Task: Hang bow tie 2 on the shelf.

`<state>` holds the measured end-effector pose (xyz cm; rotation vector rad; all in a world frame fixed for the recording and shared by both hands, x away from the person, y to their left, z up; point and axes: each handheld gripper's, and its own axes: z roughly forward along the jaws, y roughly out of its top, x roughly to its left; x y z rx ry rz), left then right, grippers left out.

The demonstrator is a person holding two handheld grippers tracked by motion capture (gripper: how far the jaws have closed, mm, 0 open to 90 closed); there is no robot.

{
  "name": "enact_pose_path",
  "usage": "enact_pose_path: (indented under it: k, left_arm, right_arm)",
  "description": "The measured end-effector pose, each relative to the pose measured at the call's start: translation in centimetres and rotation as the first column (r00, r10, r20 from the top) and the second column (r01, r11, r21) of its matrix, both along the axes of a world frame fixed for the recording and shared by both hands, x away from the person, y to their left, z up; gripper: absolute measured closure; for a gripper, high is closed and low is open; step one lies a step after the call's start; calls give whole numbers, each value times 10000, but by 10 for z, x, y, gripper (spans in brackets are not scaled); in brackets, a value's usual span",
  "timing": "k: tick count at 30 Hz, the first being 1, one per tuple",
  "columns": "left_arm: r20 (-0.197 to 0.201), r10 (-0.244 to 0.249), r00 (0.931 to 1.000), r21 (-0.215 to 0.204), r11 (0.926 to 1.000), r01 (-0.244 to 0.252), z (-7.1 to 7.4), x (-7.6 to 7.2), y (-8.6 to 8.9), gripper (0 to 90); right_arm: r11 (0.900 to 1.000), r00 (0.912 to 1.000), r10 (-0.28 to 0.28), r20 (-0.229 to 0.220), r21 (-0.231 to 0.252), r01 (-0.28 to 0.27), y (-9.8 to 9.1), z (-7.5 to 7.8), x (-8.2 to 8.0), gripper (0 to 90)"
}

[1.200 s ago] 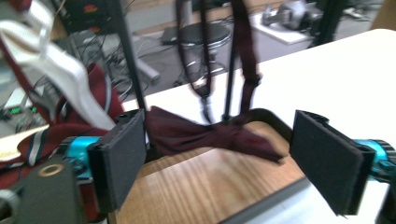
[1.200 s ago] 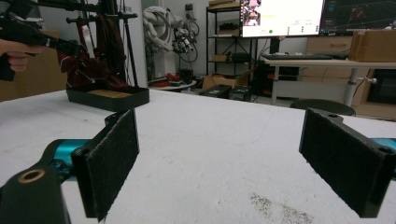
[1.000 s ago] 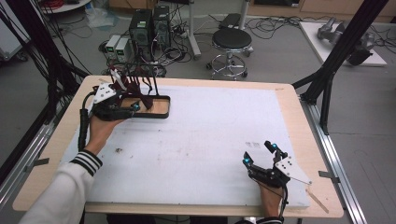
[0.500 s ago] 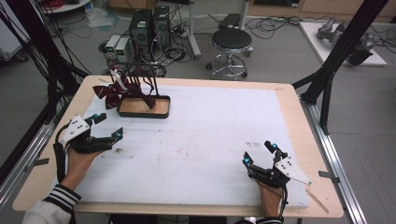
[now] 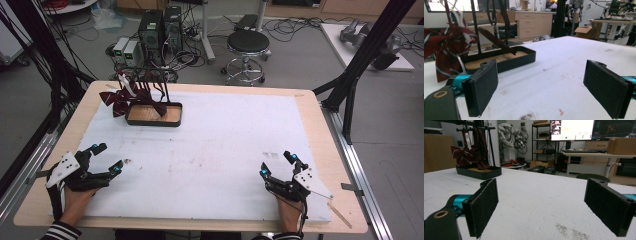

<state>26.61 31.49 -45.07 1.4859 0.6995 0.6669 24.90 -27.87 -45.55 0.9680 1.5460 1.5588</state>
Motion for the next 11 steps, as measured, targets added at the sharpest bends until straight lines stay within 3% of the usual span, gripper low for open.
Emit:
enact_pose_path:
  k: [6, 11]
  left_arm:
    - [271, 102, 9996, -18, 9999, -102, -3, -3, 1, 131]
    - [323, 234, 9992, -347, 9991, -223, -4, -4, 3, 133]
  right_arm:
    - [10000, 10000, 4, 52, -43, -4, 0, 0, 0, 113]
    - [10000, 10000, 40, 85, -54, -40, 0, 0, 0, 112]
